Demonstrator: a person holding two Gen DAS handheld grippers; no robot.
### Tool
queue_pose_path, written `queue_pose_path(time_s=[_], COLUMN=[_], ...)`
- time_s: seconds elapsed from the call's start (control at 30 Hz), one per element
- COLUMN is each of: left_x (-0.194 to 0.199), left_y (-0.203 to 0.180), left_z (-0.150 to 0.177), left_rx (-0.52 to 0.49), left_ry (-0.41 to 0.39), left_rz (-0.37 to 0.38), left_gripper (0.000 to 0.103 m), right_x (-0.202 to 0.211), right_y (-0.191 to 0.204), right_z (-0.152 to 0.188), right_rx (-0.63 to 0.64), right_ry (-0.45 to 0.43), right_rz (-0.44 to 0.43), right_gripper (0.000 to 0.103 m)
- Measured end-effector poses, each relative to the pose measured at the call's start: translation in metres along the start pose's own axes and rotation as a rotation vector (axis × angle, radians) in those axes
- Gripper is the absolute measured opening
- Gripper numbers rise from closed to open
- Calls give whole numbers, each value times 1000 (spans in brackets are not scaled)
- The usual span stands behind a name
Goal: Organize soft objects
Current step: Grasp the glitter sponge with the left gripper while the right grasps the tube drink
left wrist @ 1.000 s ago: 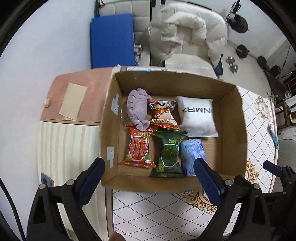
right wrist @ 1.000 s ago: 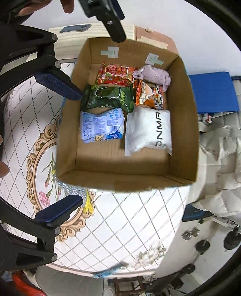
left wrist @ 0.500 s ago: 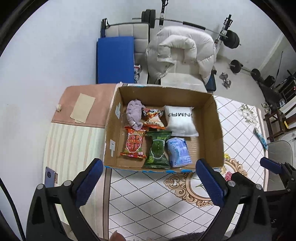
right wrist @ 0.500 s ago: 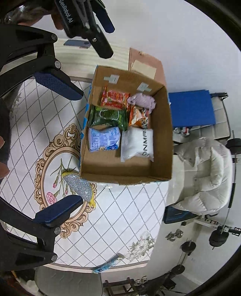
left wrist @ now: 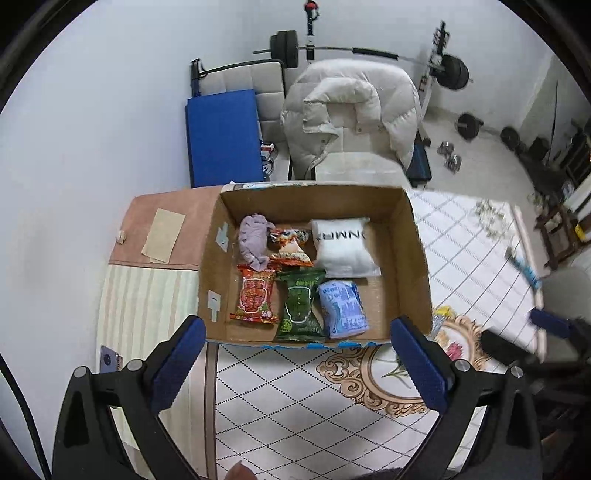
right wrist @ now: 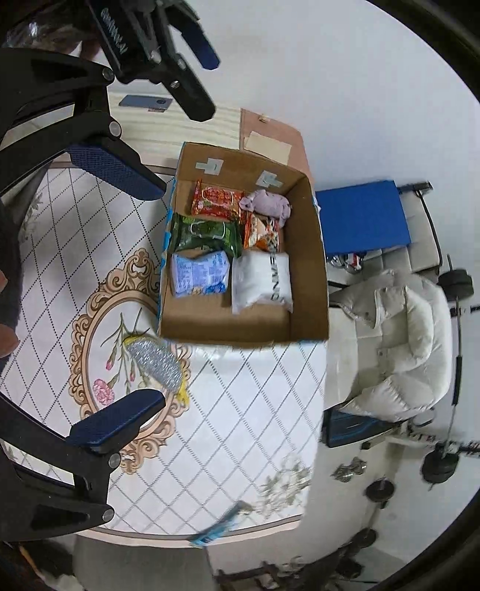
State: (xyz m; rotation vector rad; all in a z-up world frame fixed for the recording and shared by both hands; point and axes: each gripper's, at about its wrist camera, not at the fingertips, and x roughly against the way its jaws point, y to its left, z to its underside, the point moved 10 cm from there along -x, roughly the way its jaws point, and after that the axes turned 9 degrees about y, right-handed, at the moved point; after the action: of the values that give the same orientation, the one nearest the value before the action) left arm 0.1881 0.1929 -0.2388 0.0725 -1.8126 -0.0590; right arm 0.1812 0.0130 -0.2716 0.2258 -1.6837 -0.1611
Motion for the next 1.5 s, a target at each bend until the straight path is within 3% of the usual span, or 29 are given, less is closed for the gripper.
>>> queue_pose_path(time_s=[0.33, 0.6, 0.67, 0.77, 0.97, 1.07, 1.2, 1.3, 1.4, 1.43, 1.5], left_x=[-116, -176, -188, -193, -177, -174, -203, -226, -243, -247, -250], left_y=[-119, -249, -259, -269, -274, -270, -254, -245, -247, -249, -254], left_z=[48, 53, 45, 33, 29, 59, 88, 79, 65, 61, 58], left_rx=[-173, -648, -720, -778, -791, -721, -501, -360, -281, -273, -250], left_ry=[243, 244, 207, 186, 166, 231, 383, 416, 431, 431, 436], left_rz=[-5, -234, -370, -465, -531, -423, -285, -232, -185, -186, -161], left_gripper=[103, 103, 103, 103, 103, 103, 103, 103, 102, 99, 85], right_x=[-41, -67, -71, -74, -72, -71, -78, -90, -104, -108, -118], right_y=[-173, -282, -304, -330, -371, -387, -401, -413, -431, -436, -449], right_z=[26, 38, 37, 34, 20, 13, 8, 1, -16, -20, -33], right_rx=[-205, -243, -246, -254, -270, -283, -289, -277, -219, -195, -134], right_ry=[121, 197, 206, 220, 223, 211, 213, 221, 238, 250, 287], right_rz=[93, 163, 170, 170, 167, 160, 129, 127, 173, 189, 245], right_gripper=[103, 103, 103, 103, 103, 103, 103, 103, 103, 103, 103])
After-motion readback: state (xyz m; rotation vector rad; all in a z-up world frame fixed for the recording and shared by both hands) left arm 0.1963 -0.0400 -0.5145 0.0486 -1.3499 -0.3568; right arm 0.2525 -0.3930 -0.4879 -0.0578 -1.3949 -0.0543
